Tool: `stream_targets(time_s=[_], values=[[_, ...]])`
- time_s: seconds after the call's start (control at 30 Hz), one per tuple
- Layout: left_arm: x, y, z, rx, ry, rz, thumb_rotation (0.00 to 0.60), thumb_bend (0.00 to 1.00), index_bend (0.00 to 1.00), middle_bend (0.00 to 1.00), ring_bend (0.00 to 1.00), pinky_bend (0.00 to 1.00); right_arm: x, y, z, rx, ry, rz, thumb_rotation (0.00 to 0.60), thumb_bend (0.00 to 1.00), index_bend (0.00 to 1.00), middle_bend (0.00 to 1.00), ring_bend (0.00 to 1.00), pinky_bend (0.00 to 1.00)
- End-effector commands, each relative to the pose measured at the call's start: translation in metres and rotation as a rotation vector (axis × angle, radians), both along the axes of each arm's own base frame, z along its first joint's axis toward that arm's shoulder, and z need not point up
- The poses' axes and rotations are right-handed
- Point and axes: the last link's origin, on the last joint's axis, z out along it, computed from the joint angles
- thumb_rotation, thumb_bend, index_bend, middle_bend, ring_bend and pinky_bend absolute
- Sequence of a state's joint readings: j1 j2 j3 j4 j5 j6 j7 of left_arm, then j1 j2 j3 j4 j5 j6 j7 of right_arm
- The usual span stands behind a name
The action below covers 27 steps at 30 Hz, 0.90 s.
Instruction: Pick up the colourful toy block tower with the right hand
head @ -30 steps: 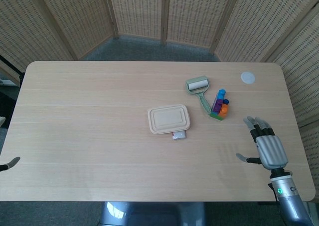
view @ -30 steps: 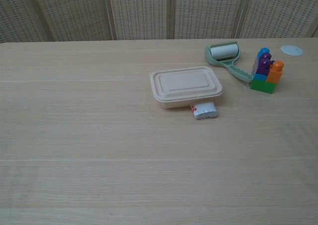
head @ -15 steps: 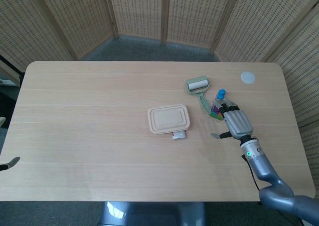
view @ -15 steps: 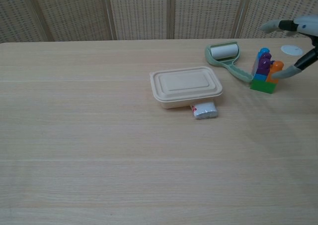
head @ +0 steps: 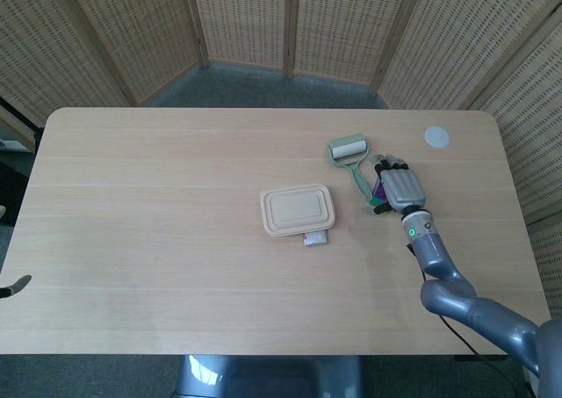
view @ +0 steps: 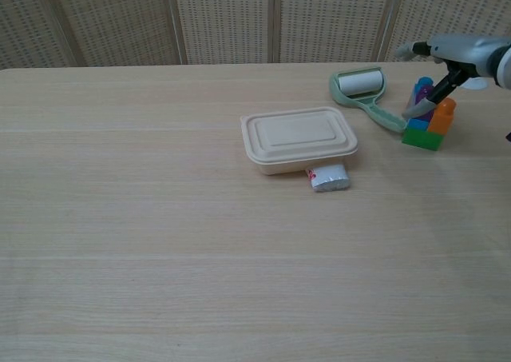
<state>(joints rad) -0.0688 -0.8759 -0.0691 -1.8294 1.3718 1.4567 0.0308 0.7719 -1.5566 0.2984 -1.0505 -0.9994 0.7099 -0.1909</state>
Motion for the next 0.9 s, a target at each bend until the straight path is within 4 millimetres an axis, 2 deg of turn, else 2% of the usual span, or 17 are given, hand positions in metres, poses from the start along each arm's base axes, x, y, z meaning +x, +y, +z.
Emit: stream_targets(time_s=[0.03, 0.33, 0.47, 0.6, 0.7, 0.8, 0.87, 0.9], values=[[0.0, 0.0, 0.0, 0.0, 0.0, 0.003, 0.6, 0.0, 0.0, 0.0, 0.0, 0.0, -0.006, -0.005, -0.009, 0.009, 0.017, -0.029, 0.485, 0.0, 0.0, 0.0, 0.0, 0.0], [0.0, 0.001, -0.004, -0.014, 0.0, 0.006, 0.6, 0.0, 0.0, 0.0, 0.0, 0.0, -0.029, -0.004, -0.01, -0.066, 0.015, -0.058, 0.501, 0.0, 0.0, 0.0, 0.0, 0.0], [0.001, 0.0, -0.006, -0.019, -0.002, 0.003, 0.6, 0.0, 0.0, 0.0, 0.0, 0.0, -0.038, 0.0, -0.015, -0.083, 0.014, -0.069, 0.536, 0.0, 0.0, 0.0, 0.0, 0.0], [0.001, 0.0, -0.006, -0.021, -0.004, 0.002, 0.6, 0.0, 0.0, 0.0, 0.0, 0.0, -0.044, 0.004, -0.023, -0.089, 0.013, -0.072, 0.599, 0.0, 0.0, 0.0, 0.0, 0.0], [0.0, 0.001, -0.006, -0.022, -0.005, 0.003, 0.6, 0.0, 0.0, 0.0, 0.0, 0.0, -0.046, 0.004, -0.026, -0.101, 0.013, -0.073, 0.6, 0.0, 0.01, 0.0, 0.0, 0.0], [0.0, 0.001, -0.006, -0.021, -0.007, 0.003, 0.6, 0.0, 0.0, 0.0, 0.0, 0.0, -0.047, 0.004, -0.028, -0.136, 0.028, -0.056, 0.6, 0.0, 0.11, 0.0, 0.0, 0.06], [0.0, 0.001, -0.006, -0.021, -0.007, 0.003, 0.6, 0.0, 0.0, 0.0, 0.0, 0.0, -0.046, 0.003, -0.028, -0.167, 0.038, -0.039, 0.6, 0.0, 0.19, 0.07, 0.0, 0.12], [0.0, 0.0, -0.006, -0.021, -0.007, 0.003, 0.6, 0.0, 0.0, 0.0, 0.0, 0.0, -0.046, 0.004, -0.028, -0.177, 0.042, -0.033, 0.6, 0.0, 0.24, 0.14, 0.02, 0.16]])
